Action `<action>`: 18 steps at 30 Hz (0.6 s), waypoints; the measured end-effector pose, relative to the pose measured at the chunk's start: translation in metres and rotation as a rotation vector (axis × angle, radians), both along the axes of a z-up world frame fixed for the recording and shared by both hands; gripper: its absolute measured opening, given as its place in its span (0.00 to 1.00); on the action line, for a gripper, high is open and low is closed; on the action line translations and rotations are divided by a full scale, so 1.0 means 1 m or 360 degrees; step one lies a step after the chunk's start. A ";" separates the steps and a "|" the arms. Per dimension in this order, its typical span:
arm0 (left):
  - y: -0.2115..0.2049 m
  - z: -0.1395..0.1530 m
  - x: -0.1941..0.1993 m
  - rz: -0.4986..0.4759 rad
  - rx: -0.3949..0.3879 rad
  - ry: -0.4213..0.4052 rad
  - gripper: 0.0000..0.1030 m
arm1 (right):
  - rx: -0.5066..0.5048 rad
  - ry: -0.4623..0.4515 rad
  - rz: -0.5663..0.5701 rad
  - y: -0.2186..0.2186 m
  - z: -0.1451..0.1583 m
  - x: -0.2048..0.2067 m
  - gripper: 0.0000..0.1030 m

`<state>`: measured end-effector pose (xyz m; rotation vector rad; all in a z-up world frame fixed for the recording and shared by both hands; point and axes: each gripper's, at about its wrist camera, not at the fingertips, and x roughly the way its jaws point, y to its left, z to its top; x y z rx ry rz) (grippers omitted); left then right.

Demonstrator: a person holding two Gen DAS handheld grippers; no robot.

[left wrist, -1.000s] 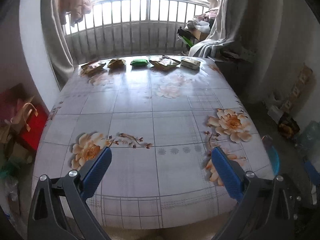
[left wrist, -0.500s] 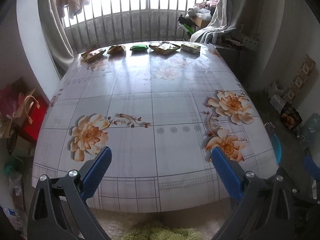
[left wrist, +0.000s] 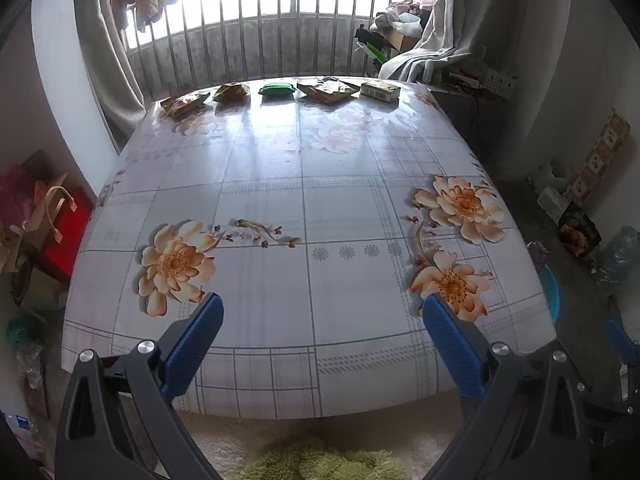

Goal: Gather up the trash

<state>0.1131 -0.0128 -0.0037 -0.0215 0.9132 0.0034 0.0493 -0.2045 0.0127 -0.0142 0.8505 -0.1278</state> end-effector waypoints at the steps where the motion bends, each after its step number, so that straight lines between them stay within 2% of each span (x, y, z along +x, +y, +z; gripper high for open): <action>1: 0.000 0.000 0.000 -0.0004 0.0001 0.0003 0.95 | 0.0004 0.0001 -0.0004 0.000 0.000 0.000 0.93; 18: 0.005 -0.010 0.004 -0.0002 -0.0013 0.0118 0.95 | 0.0001 0.0040 0.0024 0.010 -0.007 0.000 0.93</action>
